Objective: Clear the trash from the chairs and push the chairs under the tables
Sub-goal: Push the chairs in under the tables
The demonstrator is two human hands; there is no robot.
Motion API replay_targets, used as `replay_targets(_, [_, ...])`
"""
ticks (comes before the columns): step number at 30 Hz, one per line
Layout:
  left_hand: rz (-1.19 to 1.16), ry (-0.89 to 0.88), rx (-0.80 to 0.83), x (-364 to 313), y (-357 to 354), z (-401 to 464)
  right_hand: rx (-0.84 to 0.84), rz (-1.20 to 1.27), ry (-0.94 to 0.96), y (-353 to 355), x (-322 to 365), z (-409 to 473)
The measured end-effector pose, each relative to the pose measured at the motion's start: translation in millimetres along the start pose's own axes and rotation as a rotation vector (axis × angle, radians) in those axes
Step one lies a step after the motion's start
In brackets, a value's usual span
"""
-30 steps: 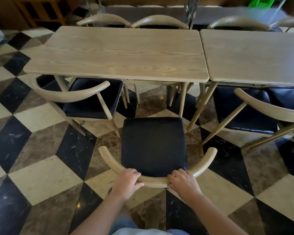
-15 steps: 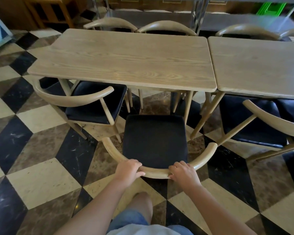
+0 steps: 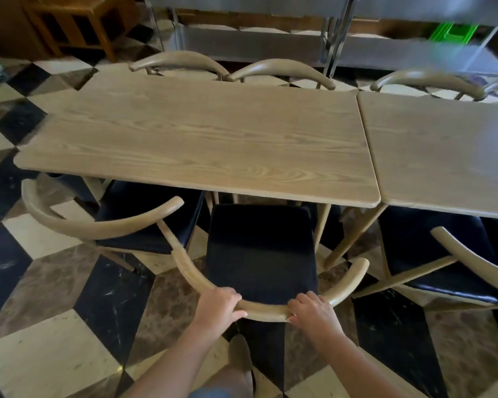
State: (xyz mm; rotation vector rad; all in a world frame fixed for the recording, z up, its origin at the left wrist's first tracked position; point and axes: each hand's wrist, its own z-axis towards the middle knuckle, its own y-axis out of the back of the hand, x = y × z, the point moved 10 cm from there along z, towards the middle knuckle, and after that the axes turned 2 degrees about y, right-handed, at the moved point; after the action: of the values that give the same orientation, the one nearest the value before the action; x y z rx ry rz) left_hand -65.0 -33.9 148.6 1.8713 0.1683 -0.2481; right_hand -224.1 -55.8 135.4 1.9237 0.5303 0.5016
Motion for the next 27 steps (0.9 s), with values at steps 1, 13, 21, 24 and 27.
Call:
replay_targets(1, [0.005,-0.006,0.0,2.2,3.4,9.4,-0.004,0.006,-0.002,3.2,-2.9,7.8])
replay_targets(13, [0.032,-0.022,0.011,30.3,35.4,97.7,-0.045,-0.008,-0.083,34.5,-37.8,88.9])
replay_targets(21, [0.07,-0.05,0.056,40.2,45.6,127.5,-0.081,0.01,-0.032,49.7,-47.0,116.7])
replay_targets(24, [0.043,-0.074,-0.005,38.3,47.4,124.2,-0.14,0.011,-0.009,51.8,-47.2,117.7])
replay_targets(27, [0.062,-0.078,-0.044,38.6,46.4,120.3,-0.135,0.008,0.0,51.5,-46.7,116.7])
